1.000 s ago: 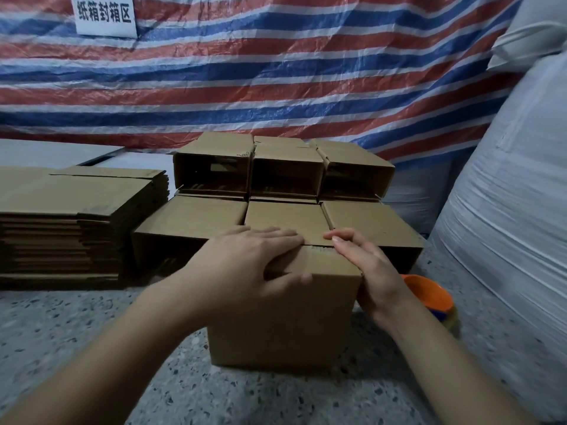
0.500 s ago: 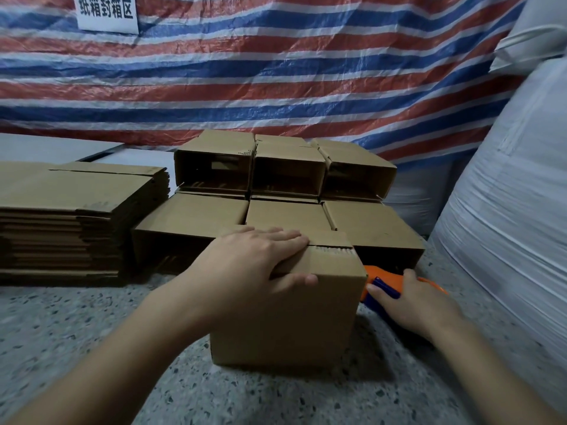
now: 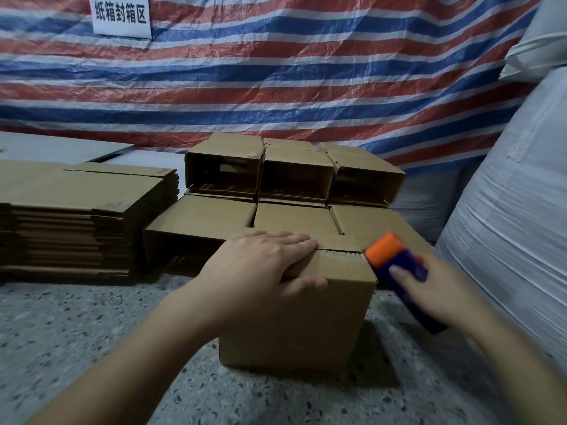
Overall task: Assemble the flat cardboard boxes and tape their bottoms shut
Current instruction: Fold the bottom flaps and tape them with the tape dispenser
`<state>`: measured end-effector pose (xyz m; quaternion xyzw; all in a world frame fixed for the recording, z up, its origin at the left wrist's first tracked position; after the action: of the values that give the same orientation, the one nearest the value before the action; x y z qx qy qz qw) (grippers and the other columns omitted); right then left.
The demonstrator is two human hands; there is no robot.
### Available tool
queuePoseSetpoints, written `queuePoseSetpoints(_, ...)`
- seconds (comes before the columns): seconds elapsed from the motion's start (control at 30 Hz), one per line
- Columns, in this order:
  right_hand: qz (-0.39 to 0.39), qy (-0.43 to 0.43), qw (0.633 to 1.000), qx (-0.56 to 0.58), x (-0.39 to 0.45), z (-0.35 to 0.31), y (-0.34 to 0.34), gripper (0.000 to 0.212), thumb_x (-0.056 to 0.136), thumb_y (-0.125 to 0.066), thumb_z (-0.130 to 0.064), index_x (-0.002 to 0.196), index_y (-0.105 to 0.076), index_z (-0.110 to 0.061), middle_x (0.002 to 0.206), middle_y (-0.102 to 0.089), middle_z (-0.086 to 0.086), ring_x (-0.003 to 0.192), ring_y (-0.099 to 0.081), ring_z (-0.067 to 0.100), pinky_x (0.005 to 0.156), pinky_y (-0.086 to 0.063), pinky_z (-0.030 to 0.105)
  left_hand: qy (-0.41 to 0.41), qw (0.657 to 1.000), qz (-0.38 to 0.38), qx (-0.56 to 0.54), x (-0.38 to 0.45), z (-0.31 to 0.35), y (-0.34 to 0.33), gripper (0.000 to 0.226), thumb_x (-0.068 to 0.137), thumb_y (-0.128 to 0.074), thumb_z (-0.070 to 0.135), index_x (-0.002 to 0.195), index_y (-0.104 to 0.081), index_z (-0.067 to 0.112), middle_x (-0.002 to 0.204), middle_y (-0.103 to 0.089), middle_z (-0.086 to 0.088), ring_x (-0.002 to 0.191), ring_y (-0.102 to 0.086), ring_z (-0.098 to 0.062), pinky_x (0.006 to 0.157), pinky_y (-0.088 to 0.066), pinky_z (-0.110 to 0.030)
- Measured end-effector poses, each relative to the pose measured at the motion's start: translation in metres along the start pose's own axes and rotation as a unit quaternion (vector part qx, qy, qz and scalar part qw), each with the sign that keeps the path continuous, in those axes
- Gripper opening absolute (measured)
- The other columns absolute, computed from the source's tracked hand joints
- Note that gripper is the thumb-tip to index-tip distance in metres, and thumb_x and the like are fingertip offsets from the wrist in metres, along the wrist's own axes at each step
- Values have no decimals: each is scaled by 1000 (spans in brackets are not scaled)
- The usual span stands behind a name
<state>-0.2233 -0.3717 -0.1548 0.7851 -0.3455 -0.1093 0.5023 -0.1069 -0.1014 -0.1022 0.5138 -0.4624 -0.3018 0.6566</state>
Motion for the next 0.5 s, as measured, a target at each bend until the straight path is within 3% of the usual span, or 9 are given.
queuePoseSetpoints(0.13, 1, 39, 980, 195, -10, -55, 74, 56, 68, -56, -71, 92, -66, -22, 66, -74, 1, 52, -69, 16, 48, -46, 26, 8, 1000, -9, -15, -3, 1, 4, 84, 79, -12, 81, 149, -33, 39, 152, -38, 21, 138, -33, 0, 104, -21, -18)
queuePoseSetpoints(0.27, -136, 56, 945, 291, -9, -112, 110, 74, 57, -64, -70, 103, -70, -12, 69, -73, 9, 48, -67, 19, 39, -49, 23, 82, 986, -25, -140, -4, 1, 8, 45, 98, -23, 63, 133, -42, 43, 127, -60, 11, 116, -53, -11, 98, -40, -30)
queuePoseSetpoints(0.37, -235, 80, 929, 276, -3, -146, 108, 79, 60, -61, -73, 113, -70, -16, 77, -76, 7, 52, -68, 15, 40, -51, 25, 123, 957, -14, -264, -3, -5, 14, 30, 103, -25, 50, 119, -49, 39, 109, -63, 9, 98, -58, -10, 92, -47, -41)
queuePoseSetpoints(0.5, -294, 72, 928, 217, 9, -171, 96, 74, 61, -63, -71, 114, -67, -20, 87, -78, 7, 58, -71, 14, 42, -52, 26, 150, 898, 53, -411, -5, -15, 14, 35, 105, -30, 43, 106, -63, 34, 104, -69, 11, 100, -62, -2, 97, -49, -37)
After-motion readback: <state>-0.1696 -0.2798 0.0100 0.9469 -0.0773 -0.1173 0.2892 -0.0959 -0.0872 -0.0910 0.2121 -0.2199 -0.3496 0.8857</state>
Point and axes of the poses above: each hand's wrist, its own x-axis towards the middle knuckle, its own y-axis out of the back of the hand, z = x × y, the point moved 3 cm from there along x, towards the middle knuckle
